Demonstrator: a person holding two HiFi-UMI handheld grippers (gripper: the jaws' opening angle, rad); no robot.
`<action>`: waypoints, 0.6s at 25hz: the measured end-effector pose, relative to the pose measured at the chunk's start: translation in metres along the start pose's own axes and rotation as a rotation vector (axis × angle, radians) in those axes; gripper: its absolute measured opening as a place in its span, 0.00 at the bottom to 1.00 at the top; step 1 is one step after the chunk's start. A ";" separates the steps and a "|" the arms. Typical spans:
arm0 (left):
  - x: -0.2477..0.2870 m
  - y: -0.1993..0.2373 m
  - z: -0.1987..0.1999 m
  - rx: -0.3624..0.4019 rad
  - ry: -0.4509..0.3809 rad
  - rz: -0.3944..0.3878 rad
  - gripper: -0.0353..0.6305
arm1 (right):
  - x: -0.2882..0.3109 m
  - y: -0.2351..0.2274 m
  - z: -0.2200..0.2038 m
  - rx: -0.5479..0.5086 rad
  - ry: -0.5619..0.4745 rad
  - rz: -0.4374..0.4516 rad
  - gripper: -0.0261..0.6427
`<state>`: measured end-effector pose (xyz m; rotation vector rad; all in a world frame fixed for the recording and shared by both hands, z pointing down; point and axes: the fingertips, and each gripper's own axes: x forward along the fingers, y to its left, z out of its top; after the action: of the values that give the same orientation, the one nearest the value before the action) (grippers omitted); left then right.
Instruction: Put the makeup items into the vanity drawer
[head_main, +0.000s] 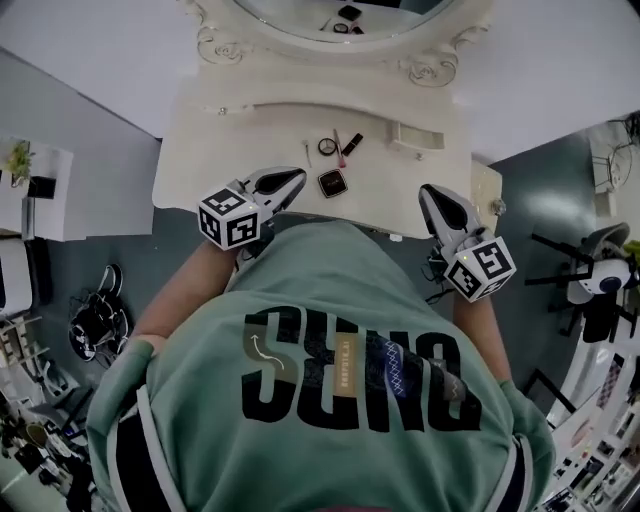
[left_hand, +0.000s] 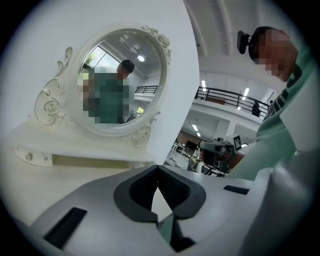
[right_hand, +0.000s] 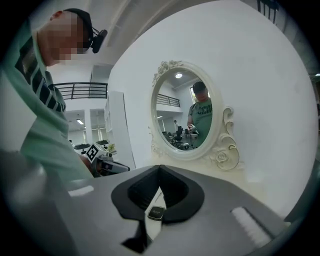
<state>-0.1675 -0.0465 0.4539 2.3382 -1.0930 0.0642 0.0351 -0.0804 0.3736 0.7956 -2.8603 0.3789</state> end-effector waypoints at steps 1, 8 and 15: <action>0.008 0.000 -0.007 -0.001 0.013 0.037 0.06 | -0.001 -0.009 -0.002 0.004 0.003 0.029 0.05; 0.053 0.001 -0.059 0.083 0.168 0.200 0.07 | 0.007 -0.053 -0.014 -0.013 0.023 0.171 0.05; 0.083 0.025 -0.105 0.219 0.426 0.141 0.32 | 0.026 -0.051 -0.023 0.010 0.032 0.141 0.05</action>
<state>-0.1111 -0.0646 0.5763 2.2777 -1.0693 0.7324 0.0415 -0.1285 0.4115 0.5858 -2.8952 0.4200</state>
